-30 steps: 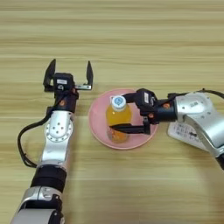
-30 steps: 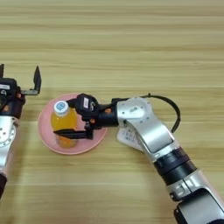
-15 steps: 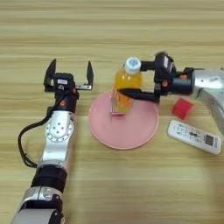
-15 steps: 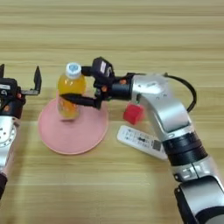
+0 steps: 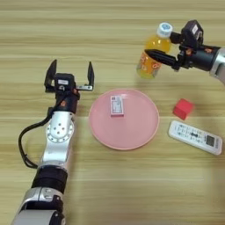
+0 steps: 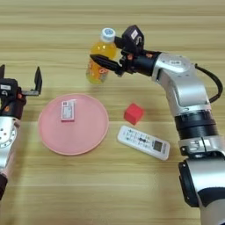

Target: Move the objects on the table

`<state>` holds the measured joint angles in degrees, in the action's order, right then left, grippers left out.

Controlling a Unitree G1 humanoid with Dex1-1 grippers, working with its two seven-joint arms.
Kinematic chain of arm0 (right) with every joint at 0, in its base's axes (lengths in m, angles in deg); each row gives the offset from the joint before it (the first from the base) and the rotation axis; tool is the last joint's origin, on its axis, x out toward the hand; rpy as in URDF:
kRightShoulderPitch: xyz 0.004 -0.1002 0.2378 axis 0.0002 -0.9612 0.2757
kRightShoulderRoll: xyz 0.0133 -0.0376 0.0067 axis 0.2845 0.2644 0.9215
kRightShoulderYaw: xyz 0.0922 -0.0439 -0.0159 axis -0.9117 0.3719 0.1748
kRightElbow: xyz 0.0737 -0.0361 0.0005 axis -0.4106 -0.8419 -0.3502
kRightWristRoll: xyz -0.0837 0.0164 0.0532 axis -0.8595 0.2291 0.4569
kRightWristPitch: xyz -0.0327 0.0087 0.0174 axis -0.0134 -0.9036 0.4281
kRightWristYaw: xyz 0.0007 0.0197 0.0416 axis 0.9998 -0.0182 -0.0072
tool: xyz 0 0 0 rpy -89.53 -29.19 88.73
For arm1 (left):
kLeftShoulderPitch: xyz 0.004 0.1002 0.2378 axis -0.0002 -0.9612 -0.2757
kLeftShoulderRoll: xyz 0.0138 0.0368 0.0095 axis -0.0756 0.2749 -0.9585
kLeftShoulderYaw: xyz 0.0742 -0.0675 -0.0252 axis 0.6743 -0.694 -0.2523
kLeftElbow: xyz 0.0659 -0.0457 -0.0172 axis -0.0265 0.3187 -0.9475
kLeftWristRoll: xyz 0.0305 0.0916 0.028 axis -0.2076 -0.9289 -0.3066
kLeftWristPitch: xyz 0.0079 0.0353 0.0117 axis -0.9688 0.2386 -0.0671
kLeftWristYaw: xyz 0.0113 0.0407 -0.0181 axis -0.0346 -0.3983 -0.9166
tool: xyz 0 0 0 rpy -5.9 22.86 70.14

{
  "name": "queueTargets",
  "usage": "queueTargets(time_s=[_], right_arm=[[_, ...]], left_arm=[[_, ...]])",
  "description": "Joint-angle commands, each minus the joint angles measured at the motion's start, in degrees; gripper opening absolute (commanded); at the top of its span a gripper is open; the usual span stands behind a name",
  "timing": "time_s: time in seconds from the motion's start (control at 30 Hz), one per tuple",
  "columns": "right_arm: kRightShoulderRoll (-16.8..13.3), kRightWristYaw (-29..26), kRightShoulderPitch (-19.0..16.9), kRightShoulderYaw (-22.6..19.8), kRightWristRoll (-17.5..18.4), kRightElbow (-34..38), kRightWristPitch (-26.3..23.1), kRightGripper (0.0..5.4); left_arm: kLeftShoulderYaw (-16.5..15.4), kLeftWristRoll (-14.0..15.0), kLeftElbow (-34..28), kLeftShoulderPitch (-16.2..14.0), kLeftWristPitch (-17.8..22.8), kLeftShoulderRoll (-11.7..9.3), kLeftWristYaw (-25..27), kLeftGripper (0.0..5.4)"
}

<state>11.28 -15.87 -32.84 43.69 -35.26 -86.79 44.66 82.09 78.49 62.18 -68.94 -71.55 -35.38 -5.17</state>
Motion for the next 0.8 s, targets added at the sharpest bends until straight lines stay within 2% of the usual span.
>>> queueTargets(time_s=[0.03, 0.23, 0.4, 0.8], right_arm=[[0.4, 1.31, 2.45, 0.14, -2.62, -4.5, 4.43, 3.53], [1.56, 4.12, 1.22, 1.47, -7.8, -13.56, 10.87, 3.53], [1.97, 5.54, 1.15, 1.93, -10.58, -20.67, 15.03, 3.53], [2.48, 7.34, 0.34, 1.22, -12.35, -28.62, 20.63, 3.53]], left_arm=[[0.19, -0.33, -0.01, 0.31, 0.43, -0.05, -0.29, 5.4], [0.21, -0.39, 0.07, 0.32, 0.37, -0.07, -0.3, 5.4], [0.13, -0.35, 0.35, 0.41, 0.23, -0.13, -0.28, 5.4], [-0.03, -0.06, 0.47, 0.38, -0.01, -0.26, 0.0, 5.4]])
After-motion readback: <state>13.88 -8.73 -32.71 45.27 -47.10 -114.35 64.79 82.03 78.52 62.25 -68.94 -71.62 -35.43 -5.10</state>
